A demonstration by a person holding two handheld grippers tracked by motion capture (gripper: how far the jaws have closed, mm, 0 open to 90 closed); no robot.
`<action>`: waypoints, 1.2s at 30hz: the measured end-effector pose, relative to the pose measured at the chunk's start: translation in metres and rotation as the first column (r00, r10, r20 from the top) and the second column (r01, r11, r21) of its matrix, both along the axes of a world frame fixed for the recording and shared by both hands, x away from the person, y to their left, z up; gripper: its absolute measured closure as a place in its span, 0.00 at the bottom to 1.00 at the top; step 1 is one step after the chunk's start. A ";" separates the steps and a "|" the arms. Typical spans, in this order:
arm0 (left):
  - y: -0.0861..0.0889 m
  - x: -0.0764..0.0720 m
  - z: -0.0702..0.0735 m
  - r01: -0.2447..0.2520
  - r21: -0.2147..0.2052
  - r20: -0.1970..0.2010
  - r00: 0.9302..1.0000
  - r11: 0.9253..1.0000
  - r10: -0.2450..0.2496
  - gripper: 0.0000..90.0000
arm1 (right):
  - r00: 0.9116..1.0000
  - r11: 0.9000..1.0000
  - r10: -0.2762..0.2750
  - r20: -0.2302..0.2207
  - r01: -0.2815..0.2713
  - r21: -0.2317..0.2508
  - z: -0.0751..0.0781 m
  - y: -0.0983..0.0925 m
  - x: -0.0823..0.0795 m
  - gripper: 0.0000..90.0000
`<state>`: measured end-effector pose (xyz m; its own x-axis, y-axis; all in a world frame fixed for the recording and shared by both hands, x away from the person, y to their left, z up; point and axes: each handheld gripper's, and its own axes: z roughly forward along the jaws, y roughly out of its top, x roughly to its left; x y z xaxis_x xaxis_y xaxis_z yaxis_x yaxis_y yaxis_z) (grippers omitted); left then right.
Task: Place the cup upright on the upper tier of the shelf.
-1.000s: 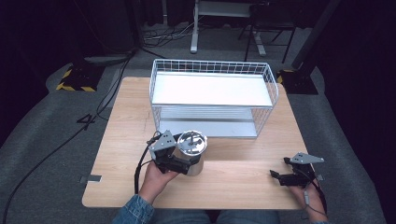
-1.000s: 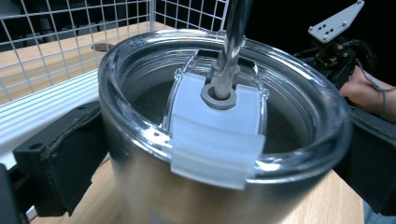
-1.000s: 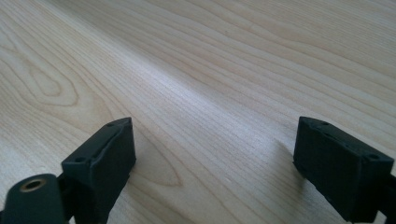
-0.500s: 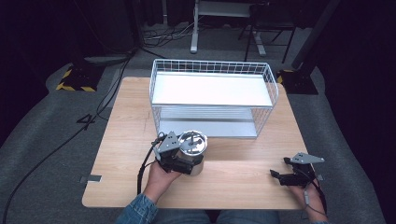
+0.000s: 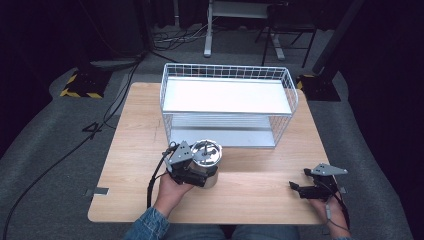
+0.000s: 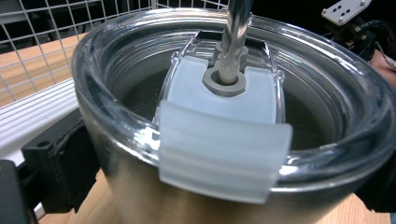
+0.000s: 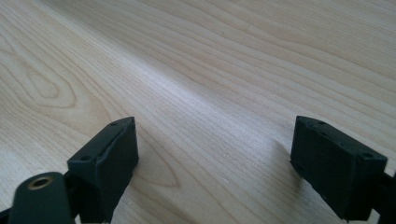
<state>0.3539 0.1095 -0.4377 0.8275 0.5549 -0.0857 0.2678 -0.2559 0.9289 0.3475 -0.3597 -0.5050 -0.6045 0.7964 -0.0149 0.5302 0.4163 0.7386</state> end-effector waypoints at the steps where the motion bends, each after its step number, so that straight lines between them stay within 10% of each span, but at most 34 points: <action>1: 0.000 -0.001 0.000 -0.002 0.002 0.004 1.000 1.000 0.002 0.03 | 1.000 1.000 0.002 -0.001 -0.002 0.001 0.000 0.000 0.000 0.17; 16: 0.003 -0.007 0.015 -0.018 0.040 0.002 1.000 0.999 0.018 0.04 | 1.000 1.000 -0.006 0.029 0.007 -0.017 0.000 0.002 -0.003 0.18; 36: 0.009 -0.010 0.070 0.037 0.058 0.023 0.999 0.998 -0.039 0.04 | 1.000 1.000 0.012 0.002 -0.012 0.011 0.000 0.000 -0.001 0.22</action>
